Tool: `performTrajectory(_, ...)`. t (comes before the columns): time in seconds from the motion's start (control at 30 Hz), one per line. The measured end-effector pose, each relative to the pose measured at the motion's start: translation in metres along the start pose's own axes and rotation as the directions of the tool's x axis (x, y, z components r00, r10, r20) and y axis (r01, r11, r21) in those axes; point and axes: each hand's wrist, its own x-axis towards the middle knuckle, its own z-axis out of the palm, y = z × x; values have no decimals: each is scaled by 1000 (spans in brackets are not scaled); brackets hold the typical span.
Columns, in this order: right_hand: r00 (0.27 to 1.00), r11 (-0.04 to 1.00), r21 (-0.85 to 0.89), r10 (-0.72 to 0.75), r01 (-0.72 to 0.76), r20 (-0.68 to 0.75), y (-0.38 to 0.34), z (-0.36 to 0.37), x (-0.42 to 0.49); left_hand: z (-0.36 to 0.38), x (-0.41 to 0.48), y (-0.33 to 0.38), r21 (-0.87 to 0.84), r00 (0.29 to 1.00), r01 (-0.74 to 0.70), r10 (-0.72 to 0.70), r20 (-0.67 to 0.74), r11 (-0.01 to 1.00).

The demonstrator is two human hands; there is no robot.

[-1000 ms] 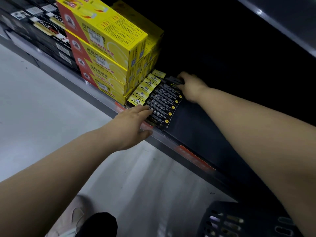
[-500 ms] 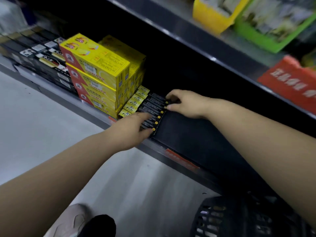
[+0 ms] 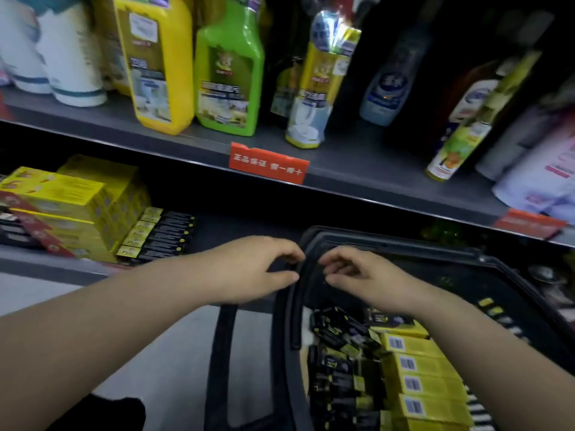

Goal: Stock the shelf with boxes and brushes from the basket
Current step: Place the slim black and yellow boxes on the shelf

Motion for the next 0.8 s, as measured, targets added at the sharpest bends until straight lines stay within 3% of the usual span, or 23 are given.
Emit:
performTrajectory(0.2,928,918,-154,372,-367,5,135,12,-32,72,4,39,56,995,-18,13,95,998)
performTrajectory(0.33,892,853,-300,452,-428,12,189,37,-26,99,10,40,394,995,-91,63,82,915)
performTrajectory(0.5,928,835,-425,371,-350,-35,195,77,8,101,21,37,511,992,-123,96,79,851)
performTrajectory(0.63,947,732,-605,289,-314,-141,184,81,16,102,21,37,526,991,-132,93,100,840)
performTrajectory(0.8,962,877,-394,240,-274,-133,147,49,-3,105,26,42,498,994,-108,82,74,861)
